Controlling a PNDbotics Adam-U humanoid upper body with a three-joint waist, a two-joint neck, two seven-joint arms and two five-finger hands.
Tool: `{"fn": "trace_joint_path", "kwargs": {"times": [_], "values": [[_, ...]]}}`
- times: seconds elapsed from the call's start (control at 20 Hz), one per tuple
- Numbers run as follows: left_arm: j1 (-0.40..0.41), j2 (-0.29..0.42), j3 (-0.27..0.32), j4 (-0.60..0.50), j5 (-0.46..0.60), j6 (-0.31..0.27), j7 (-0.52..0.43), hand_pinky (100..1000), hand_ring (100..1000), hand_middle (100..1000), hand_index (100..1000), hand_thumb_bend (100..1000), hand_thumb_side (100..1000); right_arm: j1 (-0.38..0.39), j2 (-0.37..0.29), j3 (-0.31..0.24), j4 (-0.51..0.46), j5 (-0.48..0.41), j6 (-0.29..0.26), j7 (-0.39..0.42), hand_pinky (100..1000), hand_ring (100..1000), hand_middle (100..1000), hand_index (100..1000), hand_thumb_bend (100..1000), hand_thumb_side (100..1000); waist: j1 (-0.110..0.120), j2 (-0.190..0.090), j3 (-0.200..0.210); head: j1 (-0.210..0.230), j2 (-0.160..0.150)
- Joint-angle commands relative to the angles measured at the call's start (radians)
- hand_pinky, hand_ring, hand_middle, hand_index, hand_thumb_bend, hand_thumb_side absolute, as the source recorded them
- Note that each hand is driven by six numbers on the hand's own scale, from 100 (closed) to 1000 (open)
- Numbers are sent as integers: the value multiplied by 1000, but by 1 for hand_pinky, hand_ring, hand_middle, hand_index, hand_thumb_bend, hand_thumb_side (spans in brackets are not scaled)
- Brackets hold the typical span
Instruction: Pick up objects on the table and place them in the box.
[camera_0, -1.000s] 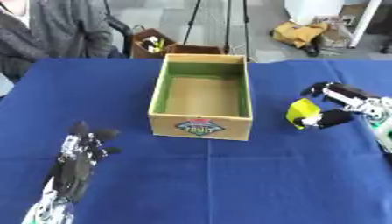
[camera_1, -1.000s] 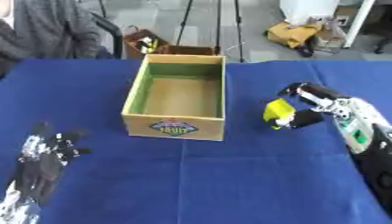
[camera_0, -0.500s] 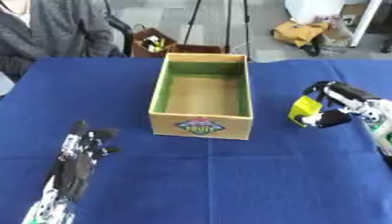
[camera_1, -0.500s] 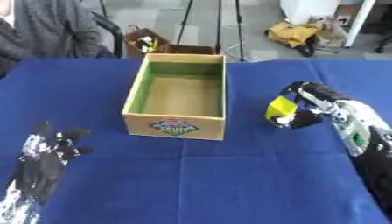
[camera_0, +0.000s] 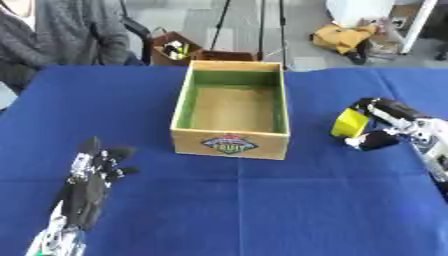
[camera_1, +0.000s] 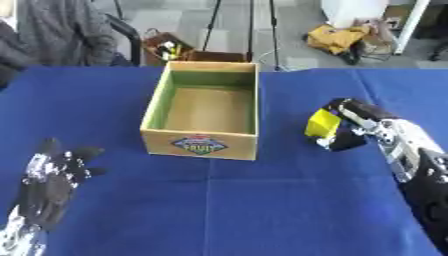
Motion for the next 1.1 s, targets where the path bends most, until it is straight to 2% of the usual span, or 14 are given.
{"fn": "trace_joint_path", "kwargs": {"times": [0.05,0.1,0.25,0.35,0.7,1.1], "values": [[-10,15,6,-15,-1,-2,2,730,891,702,653,341,1000,-14,-17,-8,-5,5,4,-16,502,582,738,793,224,303,0,-15,1,3,-1],[-10,15,6,-15,-1,-2,2,729,891,702,653,341,1000,-13,-17,-9,-5,3,6,-24,475,553,693,761,185,250,0,-15,1,4,-1],[-10,14,6,-15,-1,-2,3,729,890,701,653,342,1000,-11,-18,-14,-10,-15,16,-64,425,504,642,712,100,178,-1,-14,0,5,0],[-10,14,7,-15,-1,-2,3,729,890,701,653,342,1000,-9,-20,-19,-13,-37,29,-102,408,485,616,683,100,147,-1,-14,-1,7,0],[-9,15,10,-15,-2,-3,6,730,889,700,653,342,1000,3,-46,-19,-40,-107,51,-184,375,460,513,616,100,136,-3,-14,-6,12,0],[-6,15,11,-15,-2,-2,7,730,889,700,652,343,1000,6,-76,-5,-139,-157,50,-191,376,456,506,608,100,126,-3,-17,-17,15,2]]}}
